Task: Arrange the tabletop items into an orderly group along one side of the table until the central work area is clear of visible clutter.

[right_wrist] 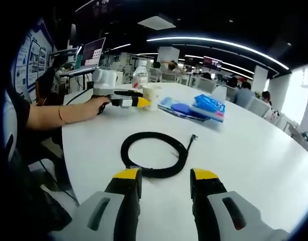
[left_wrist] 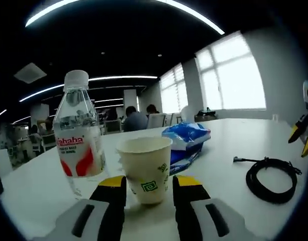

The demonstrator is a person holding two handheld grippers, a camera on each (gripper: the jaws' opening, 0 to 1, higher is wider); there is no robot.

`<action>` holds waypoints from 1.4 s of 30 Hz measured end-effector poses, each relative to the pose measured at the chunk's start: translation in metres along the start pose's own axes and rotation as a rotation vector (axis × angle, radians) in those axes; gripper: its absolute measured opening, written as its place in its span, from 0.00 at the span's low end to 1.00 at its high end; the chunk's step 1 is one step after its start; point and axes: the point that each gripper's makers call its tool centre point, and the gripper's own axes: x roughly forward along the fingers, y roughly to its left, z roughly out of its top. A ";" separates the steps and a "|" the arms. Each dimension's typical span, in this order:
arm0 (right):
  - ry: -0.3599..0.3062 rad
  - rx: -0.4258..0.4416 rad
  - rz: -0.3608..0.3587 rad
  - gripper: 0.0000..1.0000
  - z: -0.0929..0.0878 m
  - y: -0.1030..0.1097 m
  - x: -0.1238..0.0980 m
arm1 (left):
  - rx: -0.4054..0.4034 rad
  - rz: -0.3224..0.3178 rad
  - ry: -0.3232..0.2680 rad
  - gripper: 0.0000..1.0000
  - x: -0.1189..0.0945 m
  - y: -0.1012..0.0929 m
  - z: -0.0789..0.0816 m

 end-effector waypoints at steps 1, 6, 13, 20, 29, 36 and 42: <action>0.000 0.000 0.000 0.37 0.000 0.000 0.000 | 0.002 0.000 0.000 0.44 0.000 0.000 0.000; 0.003 0.001 0.003 0.37 0.000 0.001 0.002 | 0.010 0.015 -0.020 0.49 -0.003 0.002 0.009; 0.002 0.014 0.003 0.37 0.001 -0.001 0.005 | 0.062 0.029 -0.062 0.50 -0.006 -0.001 0.022; -0.002 0.057 -0.008 0.39 0.004 -0.007 0.006 | 0.103 0.022 -0.095 0.59 -0.012 -0.013 0.035; -0.014 0.083 -0.021 0.40 0.006 -0.014 0.005 | 0.135 0.047 -0.121 0.61 -0.015 -0.009 0.043; -0.033 0.096 -0.049 0.40 0.014 -0.028 -0.001 | 0.207 0.085 -0.197 0.61 -0.026 -0.006 0.065; -0.043 0.084 -0.080 0.41 0.024 -0.042 -0.007 | 0.267 0.094 -0.212 0.65 -0.027 -0.010 0.071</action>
